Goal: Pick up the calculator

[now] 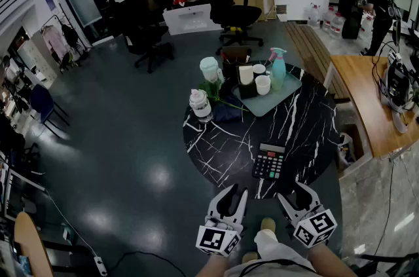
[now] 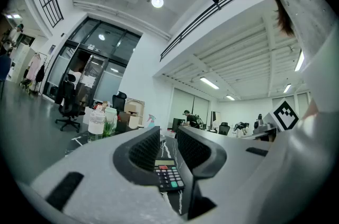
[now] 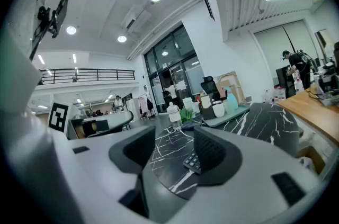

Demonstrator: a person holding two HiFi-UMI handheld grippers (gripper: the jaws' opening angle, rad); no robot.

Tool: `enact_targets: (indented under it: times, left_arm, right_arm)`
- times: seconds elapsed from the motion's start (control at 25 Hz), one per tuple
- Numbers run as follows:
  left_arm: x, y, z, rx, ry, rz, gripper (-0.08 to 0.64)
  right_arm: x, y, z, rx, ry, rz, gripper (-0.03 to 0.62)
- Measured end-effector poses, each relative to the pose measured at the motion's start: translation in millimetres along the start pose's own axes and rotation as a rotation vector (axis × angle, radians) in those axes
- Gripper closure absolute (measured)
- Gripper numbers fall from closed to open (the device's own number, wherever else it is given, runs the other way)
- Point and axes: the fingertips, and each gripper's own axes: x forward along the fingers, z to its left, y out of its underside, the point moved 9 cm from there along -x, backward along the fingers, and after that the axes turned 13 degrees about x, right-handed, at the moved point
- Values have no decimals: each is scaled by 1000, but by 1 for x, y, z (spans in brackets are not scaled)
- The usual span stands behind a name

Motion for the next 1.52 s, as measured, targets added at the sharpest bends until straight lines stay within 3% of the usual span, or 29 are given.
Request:
enact_targets:
  times: [0.48, 0.8, 1.16, 1.52]
  left_arm:
    - [95, 23, 34, -5, -109, 39, 474]
    - [115, 35, 59, -11, -136, 57, 475]
    - [141, 64, 75, -26, -106, 69, 476]
    - [155, 81, 90, -34, -129, 61, 476]
  right_arm:
    - [84, -26, -112, -6, 13, 160, 379]
    - [132, -14, -172, 94, 65, 390, 376]
    - [168, -2, -191, 180, 72, 585, 377]
    - [185, 8, -201, 333, 7, 733, 377]
